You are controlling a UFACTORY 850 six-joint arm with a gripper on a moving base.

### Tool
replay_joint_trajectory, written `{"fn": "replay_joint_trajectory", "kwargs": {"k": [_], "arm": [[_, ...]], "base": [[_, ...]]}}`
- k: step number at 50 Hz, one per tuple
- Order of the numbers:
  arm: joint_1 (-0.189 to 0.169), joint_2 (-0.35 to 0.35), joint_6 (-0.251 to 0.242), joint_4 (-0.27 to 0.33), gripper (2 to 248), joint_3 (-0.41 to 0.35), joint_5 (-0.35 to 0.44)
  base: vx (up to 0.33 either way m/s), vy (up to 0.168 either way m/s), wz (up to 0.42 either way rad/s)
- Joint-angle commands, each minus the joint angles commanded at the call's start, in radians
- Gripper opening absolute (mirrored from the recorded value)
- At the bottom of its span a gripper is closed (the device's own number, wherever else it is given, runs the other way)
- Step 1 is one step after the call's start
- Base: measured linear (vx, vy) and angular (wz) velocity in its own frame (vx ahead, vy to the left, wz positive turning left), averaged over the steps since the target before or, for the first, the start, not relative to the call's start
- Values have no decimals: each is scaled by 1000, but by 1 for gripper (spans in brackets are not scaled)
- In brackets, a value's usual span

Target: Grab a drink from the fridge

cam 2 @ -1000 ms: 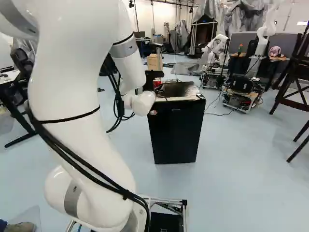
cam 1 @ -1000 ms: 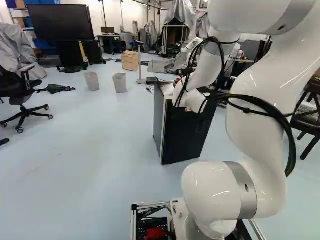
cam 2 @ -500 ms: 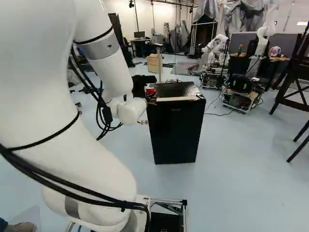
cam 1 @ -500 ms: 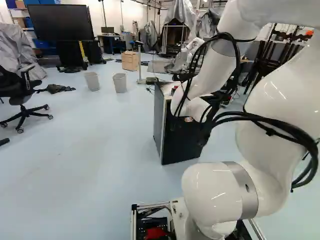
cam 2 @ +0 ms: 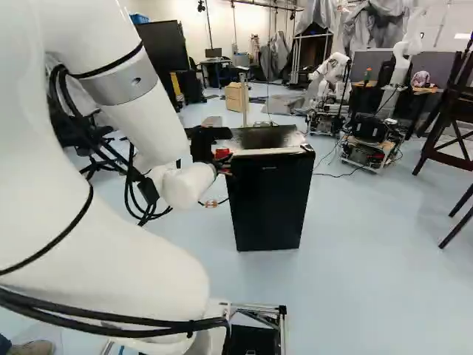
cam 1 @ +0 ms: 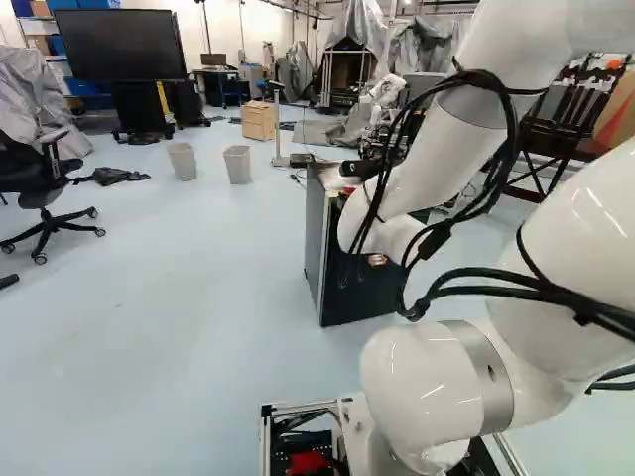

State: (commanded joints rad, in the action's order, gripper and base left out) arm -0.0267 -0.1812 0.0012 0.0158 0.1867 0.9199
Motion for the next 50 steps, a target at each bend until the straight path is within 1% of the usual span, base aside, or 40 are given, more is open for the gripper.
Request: {"fn": "replay_joint_trajectory", "kwargs": {"k": [12, 24, 36, 50], "arm": [[13, -48, -1, -8, 95, -49, -23], [22, -80, -1, -13, 95, -81, -39], [26, -96, -1, -16, 95, -97, -46], [27, -98, -1, -16, 95, -99, -47]], "base": [[0, 0, 0], [0, 0, 0], [0, 0, 0], [0, 0, 0]]}}
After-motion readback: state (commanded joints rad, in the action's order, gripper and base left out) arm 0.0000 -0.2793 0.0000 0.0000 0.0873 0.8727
